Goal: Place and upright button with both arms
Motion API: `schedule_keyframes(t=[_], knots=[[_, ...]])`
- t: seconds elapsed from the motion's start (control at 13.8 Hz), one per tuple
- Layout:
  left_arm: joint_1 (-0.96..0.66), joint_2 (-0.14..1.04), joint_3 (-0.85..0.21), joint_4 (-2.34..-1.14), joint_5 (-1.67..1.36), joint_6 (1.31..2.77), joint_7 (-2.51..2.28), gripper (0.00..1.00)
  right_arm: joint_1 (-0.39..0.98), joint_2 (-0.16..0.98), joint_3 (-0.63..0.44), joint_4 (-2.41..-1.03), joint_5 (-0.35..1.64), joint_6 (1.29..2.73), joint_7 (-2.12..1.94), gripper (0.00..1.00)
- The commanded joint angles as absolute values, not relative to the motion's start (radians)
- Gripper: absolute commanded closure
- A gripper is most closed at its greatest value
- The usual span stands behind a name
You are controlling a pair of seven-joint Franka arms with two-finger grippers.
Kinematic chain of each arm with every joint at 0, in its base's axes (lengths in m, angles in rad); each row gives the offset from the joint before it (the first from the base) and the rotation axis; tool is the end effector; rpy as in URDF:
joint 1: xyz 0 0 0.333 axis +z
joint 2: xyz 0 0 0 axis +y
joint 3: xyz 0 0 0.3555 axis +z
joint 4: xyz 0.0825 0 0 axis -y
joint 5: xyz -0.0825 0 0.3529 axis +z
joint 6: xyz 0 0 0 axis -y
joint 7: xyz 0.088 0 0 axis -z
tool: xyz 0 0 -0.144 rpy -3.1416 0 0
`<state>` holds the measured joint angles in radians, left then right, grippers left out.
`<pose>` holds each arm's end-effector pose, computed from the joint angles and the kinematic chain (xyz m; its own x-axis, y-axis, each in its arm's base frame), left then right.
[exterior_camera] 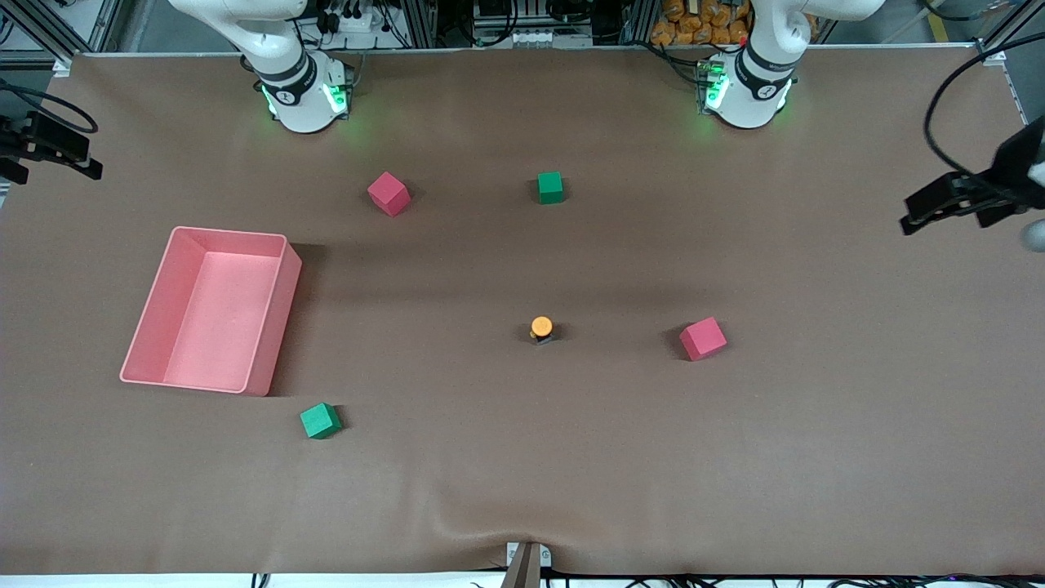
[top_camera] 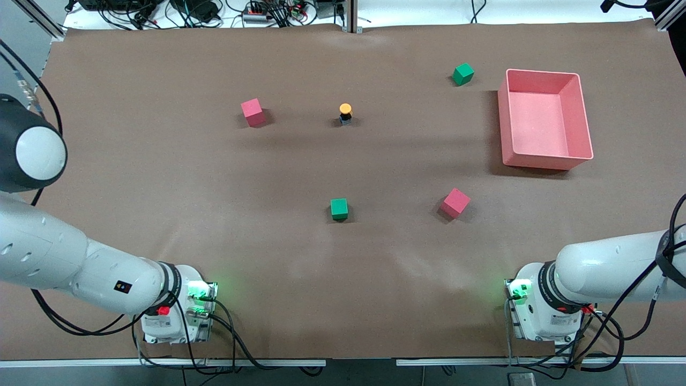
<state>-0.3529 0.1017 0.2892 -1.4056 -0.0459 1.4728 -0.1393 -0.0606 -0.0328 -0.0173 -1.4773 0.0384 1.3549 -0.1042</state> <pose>0.5446 -0.0514 0.6382 0.9970 0.0705 -0.0324 0.0710 -0.9974 0.0125 0.4842 -0.0318 0.6661 0.9958 0.0348 -0.0848 0.0308 -0.9984 -0.0477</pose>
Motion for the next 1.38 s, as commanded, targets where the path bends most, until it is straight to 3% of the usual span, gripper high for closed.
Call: schedule_keyframes(t=[0.0,1.3], knots=[[-0.356,0.097,0.261,-1.433,-0.054,1.483,-0.135,0.0,-0.074,-0.034,-0.008,-1.47,0.031,1.35,-0.109,0.0],[-0.324,0.08,0.239,-1.397,-0.028,1.488,-0.127,0.0,-0.077,-0.032,-0.009,-1.471,0.031,1.35,-0.109,0.0]])
